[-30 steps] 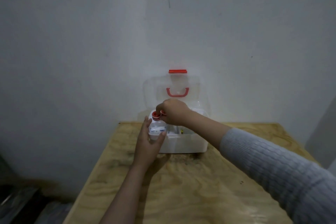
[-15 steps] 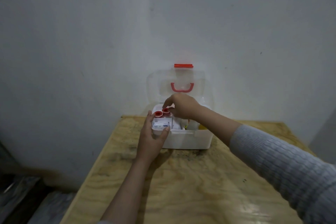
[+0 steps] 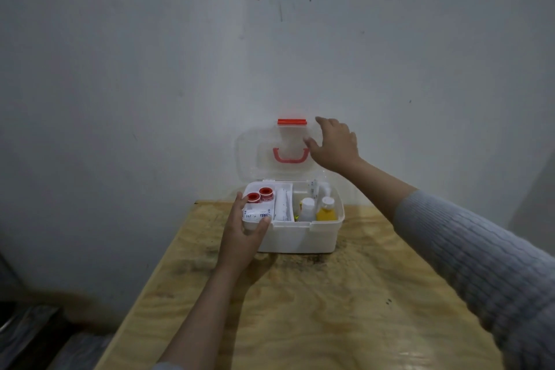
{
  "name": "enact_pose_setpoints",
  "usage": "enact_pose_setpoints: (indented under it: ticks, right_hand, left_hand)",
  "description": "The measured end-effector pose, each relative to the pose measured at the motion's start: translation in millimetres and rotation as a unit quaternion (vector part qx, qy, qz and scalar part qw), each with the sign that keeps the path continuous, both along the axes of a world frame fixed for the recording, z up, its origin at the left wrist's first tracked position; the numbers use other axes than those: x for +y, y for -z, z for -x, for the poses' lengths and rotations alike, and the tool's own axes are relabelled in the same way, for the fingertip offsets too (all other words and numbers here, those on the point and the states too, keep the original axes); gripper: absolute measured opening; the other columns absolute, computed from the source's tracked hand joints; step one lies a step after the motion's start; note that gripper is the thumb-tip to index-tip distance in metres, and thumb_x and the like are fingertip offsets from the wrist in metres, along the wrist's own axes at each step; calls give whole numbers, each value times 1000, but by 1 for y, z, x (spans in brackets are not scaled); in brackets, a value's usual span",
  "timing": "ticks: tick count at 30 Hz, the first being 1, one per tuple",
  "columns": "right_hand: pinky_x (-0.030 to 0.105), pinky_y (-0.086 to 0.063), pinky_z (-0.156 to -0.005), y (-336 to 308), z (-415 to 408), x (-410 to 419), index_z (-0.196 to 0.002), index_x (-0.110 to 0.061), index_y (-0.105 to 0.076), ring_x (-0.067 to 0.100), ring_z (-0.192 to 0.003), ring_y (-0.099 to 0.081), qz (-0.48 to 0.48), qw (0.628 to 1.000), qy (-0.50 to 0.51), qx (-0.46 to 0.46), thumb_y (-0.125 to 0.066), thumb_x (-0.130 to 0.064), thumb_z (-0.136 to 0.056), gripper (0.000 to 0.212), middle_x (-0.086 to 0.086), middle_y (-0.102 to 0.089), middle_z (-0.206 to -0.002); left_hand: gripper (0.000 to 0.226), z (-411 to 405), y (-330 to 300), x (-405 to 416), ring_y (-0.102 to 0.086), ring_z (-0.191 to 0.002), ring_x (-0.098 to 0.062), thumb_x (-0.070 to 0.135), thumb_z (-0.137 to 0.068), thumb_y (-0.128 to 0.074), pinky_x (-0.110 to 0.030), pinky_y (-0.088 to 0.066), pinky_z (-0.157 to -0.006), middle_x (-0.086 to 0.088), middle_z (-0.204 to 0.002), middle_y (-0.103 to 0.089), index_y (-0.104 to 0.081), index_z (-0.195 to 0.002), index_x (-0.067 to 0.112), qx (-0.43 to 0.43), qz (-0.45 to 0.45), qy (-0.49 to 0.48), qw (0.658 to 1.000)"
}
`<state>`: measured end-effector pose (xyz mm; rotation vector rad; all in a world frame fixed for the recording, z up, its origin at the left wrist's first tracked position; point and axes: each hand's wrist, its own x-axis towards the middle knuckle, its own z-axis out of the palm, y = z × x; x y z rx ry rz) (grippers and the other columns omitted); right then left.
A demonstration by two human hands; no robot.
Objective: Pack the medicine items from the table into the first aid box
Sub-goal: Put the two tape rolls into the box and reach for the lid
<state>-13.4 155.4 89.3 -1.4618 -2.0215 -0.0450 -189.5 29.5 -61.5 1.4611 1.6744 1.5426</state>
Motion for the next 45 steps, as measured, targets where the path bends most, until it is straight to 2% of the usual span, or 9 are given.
enact_pose_setpoints:
  ticks: [5, 10, 14, 19, 21, 24, 29, 37, 45]
  right_hand:
    - [43, -41, -93, 7, 8, -18, -127, -17, -51, 32, -113, -39, -26, 993, -34, 109, -51, -51, -86, 53, 15, -44, -118]
    - [33, -40, -82, 26, 3, -47, -117, -19, -60, 23, -97, -38, -53, 983, -69, 160, -55, -46, -86, 42, 5, -36, -99]
    - [30, -36, -81, 55, -2, -69, -111, -21, -64, 20, -95, -37, -64, 974, -95, 196, -60, -38, -86, 30, 3, -38, -97]
    - [28, -36, -87, 85, -13, -86, -102, -21, -66, 20, -98, -44, -51, 961, -140, 233, -66, -26, -84, 19, 2, -47, -97]
    - [24, -35, -86, 91, -16, -92, -99, -22, -67, 19, -99, -45, -37, 959, -157, 233, -67, -29, -83, 17, 3, -50, -97]
    - [15, -33, -85, 97, -18, -98, -88, -25, -67, 15, -99, -46, -20, 955, -175, 238, -66, -42, -79, 19, 3, -54, -95]
    - [22, -35, -83, 105, -15, -100, -84, -22, -69, 15, -99, -46, 2, 957, -145, 252, -68, -34, -82, 12, 1, -53, -94]
    - [32, -44, -88, 120, -16, -99, -109, -23, -66, 19, -105, -44, -53, 975, -145, 161, -72, -39, -75, 37, 5, -49, -108]
    - [41, -47, -87, 131, -19, -97, -111, -24, -62, 22, -106, -46, -120, 978, -139, 103, -63, -50, -78, 42, 13, -52, -113]
  left_hand:
    - [76, 2, -1, -2, -36, -135, -16, 42, -84, -64, -35, -48, -99, 8, -156, -26, -22, -146, 39, -8, 19, 7, 1000]
    - [89, -1, -7, -6, -37, -135, -19, 35, -83, -67, -26, -45, -90, 4, -156, -25, -8, -149, 38, -25, 10, 10, 1000]
    - [100, 0, -11, -11, -41, -134, -21, 34, -80, -71, -39, -47, -101, 0, -155, -30, 3, -146, 48, -29, -14, 3, 999]
    - [90, -3, -16, -21, -44, -126, -14, 35, -79, -71, -29, -54, -89, 5, -150, -34, -12, -144, 51, -20, -47, 30, 998]
    - [79, -3, -15, -25, -49, -121, -14, 36, -80, -70, -18, -54, -78, 6, -142, -41, -23, -142, 46, -56, -48, 30, 997]
    - [56, -5, -16, -27, -59, -109, -16, 37, -83, -66, -21, -56, -71, 0, -129, -53, -38, -132, 36, -123, -41, 4, 992]
    - [38, -7, -21, -23, -61, -99, -18, 38, -85, -64, -32, -57, -74, -3, -116, -56, -44, -115, 26, -134, -28, -42, 990]
    - [42, -9, -21, -24, -57, -101, -13, 33, -89, -60, -23, -57, -69, 2, -122, -52, -43, -127, 26, -97, -41, -39, 994]
    - [32, -12, -19, -24, -55, -94, -3, 31, -92, -56, -13, -54, -61, 7, -123, -51, -47, -122, 36, -83, -51, -29, 995]
